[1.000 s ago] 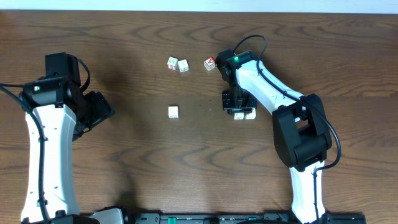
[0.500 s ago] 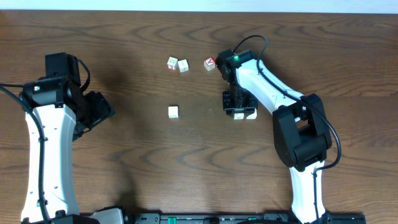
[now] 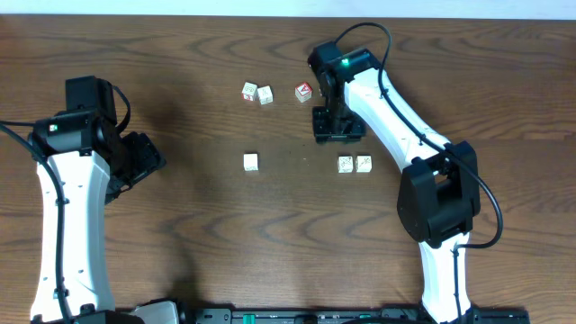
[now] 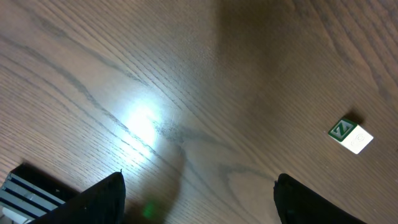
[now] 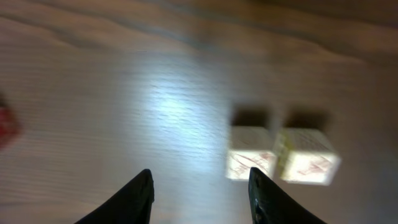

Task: Lift 3 blocks
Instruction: 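Move the right gripper to the left white block and grasp it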

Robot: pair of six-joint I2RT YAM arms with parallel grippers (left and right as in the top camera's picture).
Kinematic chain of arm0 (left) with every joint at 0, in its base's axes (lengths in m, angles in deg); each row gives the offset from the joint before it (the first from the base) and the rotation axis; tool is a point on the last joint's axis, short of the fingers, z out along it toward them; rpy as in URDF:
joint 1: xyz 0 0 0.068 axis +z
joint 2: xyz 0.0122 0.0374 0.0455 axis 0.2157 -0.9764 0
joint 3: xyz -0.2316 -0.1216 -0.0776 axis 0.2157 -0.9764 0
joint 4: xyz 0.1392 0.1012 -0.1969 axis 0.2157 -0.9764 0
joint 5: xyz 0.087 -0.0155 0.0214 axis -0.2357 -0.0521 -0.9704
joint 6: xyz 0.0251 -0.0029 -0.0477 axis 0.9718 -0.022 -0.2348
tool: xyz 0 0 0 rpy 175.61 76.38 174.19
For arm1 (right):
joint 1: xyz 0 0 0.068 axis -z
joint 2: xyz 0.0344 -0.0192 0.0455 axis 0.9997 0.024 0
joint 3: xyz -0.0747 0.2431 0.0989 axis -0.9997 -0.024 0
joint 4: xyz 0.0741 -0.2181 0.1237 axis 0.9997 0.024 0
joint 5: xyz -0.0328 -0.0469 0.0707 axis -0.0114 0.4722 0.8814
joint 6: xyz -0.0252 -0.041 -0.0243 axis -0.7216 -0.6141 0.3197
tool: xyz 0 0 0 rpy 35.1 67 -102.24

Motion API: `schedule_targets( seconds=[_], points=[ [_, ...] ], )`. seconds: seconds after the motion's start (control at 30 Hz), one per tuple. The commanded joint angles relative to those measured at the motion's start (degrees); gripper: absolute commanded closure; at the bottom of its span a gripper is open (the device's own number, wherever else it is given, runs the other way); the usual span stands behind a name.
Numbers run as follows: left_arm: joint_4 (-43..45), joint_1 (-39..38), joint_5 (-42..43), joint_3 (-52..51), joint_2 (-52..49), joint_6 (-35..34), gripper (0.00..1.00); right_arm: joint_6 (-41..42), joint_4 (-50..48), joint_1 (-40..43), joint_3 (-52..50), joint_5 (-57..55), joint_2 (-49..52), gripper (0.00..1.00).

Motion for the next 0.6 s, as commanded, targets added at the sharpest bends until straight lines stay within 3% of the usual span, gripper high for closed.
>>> schedule_targets(
  seconds=[0.0,0.23,0.4,0.57],
  points=[
    [-0.35,0.2,-0.37,1.01,0.2,-0.52,0.23,1.99,-3.43,-2.47,-0.09,4.87,0.07,0.51],
    [-0.35,0.2,-0.37,1.01,0.2,-0.52,0.23,5.64,-14.36,-10.51,-2.01,3.5,0.13,0.25],
    [-0.35,0.2,-0.37,1.01,0.2,-0.52,0.23,14.03,-17.05,-16.39,-2.01,-8.79,0.17,0.23],
    [-0.37,0.2,-0.37,1.01,0.2,-0.52,0.23,16.0,-18.18,-20.15,-2.03,-13.22,0.31,0.24]
  ],
)
